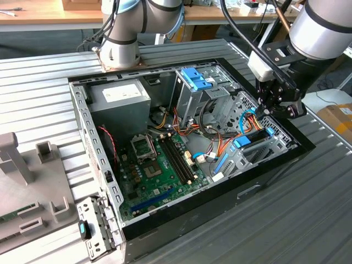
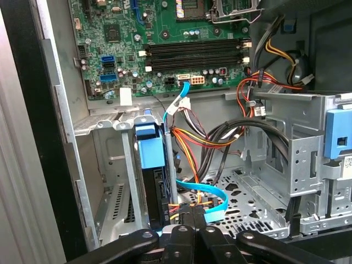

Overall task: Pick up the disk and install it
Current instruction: 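Insert the first disk wire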

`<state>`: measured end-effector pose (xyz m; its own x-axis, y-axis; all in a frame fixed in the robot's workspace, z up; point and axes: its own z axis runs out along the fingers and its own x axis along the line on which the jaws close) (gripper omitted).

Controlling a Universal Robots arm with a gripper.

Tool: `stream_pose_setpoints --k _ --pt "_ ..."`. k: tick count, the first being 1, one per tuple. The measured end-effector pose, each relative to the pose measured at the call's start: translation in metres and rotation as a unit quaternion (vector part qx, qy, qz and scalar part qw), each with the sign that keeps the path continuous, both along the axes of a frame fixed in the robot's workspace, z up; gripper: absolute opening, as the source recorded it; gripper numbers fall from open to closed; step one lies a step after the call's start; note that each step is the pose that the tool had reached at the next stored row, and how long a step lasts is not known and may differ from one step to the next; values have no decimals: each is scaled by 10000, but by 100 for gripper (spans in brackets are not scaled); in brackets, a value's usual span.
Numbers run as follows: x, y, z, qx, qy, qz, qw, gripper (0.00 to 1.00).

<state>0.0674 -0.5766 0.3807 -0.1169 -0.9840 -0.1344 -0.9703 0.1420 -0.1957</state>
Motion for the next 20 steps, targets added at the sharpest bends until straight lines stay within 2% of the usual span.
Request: stream_pose_setpoints --k 3,4,6,7,10,14,15,16,17,19,20 --pt "0 0 -1 1 0 0 10000 11" --pt "-1 -18 -6 12 0 0 10000 11" --pt "0 -85 -16 76 0 4 10000 11" --pt "0 -142 -32 101 0 3 9999 11" --pt "-1 -204 -68 130 0 3 9999 11" --pt "-69 -205 -87 141 0 4 9999 11" --pt "-70 -206 -90 181 0 4 9998 11" --pt "-70 -209 -89 379 0 3 9993 11" --pt "-70 -208 -90 410 -1 3 9992 11" --pt "-69 -216 -127 395 -1 -25 9992 11" --pt "-68 -217 -131 358 -2 -46 9993 11"
